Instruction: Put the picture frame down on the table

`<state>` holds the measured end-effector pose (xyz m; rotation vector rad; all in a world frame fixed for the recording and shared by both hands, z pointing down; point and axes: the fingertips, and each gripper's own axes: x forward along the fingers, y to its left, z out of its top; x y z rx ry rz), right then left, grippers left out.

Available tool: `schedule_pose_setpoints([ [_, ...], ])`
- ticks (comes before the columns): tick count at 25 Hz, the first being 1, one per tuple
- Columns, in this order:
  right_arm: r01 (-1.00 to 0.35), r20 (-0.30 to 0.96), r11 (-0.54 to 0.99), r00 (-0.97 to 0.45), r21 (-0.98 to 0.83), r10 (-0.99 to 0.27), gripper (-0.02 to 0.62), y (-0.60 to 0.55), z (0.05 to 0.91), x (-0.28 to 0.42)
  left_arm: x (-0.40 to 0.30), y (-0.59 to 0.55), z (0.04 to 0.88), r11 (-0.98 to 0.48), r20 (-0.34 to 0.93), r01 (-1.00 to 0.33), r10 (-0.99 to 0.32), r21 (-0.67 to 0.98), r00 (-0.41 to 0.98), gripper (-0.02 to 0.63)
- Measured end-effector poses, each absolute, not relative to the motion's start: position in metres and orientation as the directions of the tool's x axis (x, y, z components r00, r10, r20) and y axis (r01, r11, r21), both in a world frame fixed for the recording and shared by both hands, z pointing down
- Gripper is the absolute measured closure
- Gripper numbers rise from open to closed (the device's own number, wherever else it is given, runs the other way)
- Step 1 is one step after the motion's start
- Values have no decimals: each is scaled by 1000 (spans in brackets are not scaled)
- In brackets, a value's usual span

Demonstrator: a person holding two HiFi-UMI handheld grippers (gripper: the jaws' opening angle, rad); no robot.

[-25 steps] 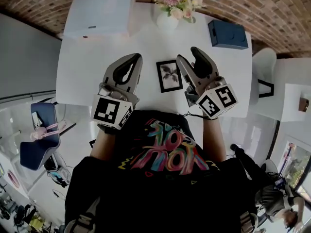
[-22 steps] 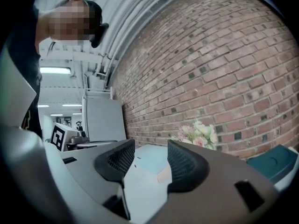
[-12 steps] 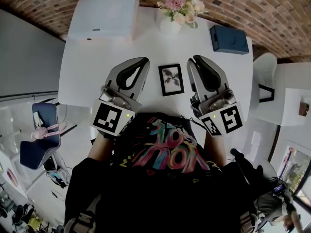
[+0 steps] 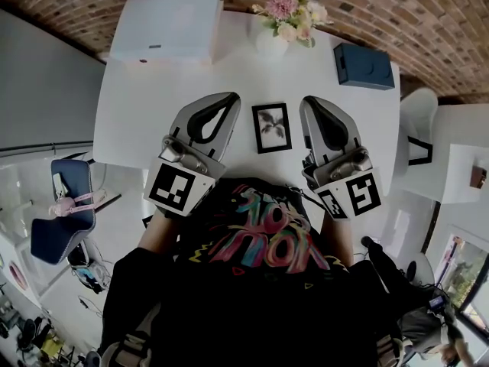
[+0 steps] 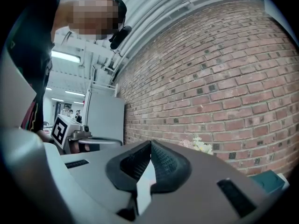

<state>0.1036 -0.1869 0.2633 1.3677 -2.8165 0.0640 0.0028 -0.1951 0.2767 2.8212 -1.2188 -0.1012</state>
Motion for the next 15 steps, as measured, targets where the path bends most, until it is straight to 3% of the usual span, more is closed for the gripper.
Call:
schedule_pose_setpoints([
  [15,-787,35,612,-615,-72,-787,578,-191,271,104,3,-196,280,-694,-25,-715,-719,84,695,580],
])
